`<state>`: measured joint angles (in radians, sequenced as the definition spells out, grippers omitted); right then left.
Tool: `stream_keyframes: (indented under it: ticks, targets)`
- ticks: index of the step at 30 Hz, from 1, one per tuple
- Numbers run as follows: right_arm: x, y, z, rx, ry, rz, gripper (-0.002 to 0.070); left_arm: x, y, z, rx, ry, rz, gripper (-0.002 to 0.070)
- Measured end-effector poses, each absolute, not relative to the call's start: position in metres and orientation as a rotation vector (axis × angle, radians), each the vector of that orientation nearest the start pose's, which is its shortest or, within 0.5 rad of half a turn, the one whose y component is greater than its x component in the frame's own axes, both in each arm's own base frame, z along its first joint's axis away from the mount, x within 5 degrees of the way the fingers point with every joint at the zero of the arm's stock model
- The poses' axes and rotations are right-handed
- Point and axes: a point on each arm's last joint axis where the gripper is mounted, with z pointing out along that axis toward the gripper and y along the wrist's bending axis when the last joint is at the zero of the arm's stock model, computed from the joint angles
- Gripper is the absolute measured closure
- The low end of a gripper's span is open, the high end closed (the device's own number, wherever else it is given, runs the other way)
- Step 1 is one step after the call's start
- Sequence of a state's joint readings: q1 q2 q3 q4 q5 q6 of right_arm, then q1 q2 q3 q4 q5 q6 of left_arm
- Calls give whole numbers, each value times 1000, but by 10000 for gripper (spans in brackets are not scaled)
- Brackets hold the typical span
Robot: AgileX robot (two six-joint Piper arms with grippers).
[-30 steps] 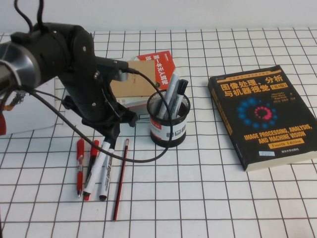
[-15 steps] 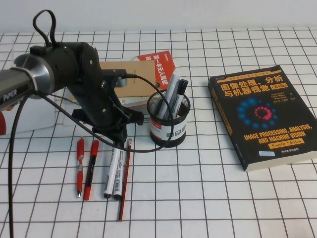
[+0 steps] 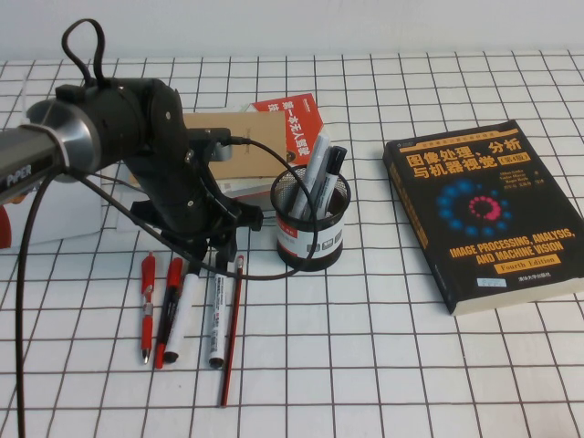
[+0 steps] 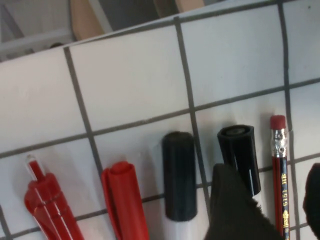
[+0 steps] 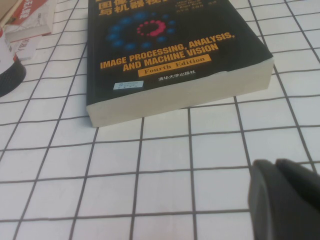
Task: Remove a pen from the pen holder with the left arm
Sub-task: 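Take a marker out of the pen holder and lay it on the table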
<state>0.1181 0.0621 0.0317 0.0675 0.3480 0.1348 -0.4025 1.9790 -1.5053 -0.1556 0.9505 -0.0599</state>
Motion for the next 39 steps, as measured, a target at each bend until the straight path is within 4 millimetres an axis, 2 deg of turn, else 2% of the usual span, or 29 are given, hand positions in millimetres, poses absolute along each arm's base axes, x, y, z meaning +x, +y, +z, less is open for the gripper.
stream_keyframes:
  ticks: [6,9,12,16,18,22,25,30,34,39]
  targets:
    - [56,9,168,62,1931,234,692,372,-171,206,418,2901,-270,362]
    - [56,9,168,62,1931,234,692,369,-169,218,470,2862,-270,369]
    - [56,9,168,62,1931,234,692,362,-166,248,528,2773,-276,440]
    - [56,9,168,62,1931,234,692,343,-156,302,592,2595,-264,613]
    - [56,9,168,62,1931,234,693,327,-148,327,592,2495,-258,648]
    - [56,9,168,62,1931,234,692,290,-131,353,568,2353,-263,670]
    - [56,9,168,62,1931,234,692,255,-116,359,551,2286,-268,673]
    - [56,9,168,62,1931,234,692,203,-94,342,549,2276,-267,674]
    - [56,9,168,62,1931,234,692,168,-79,334,543,2248,-271,674]
    - [56,9,168,62,1931,234,692,128,-62,336,525,2161,-285,675]
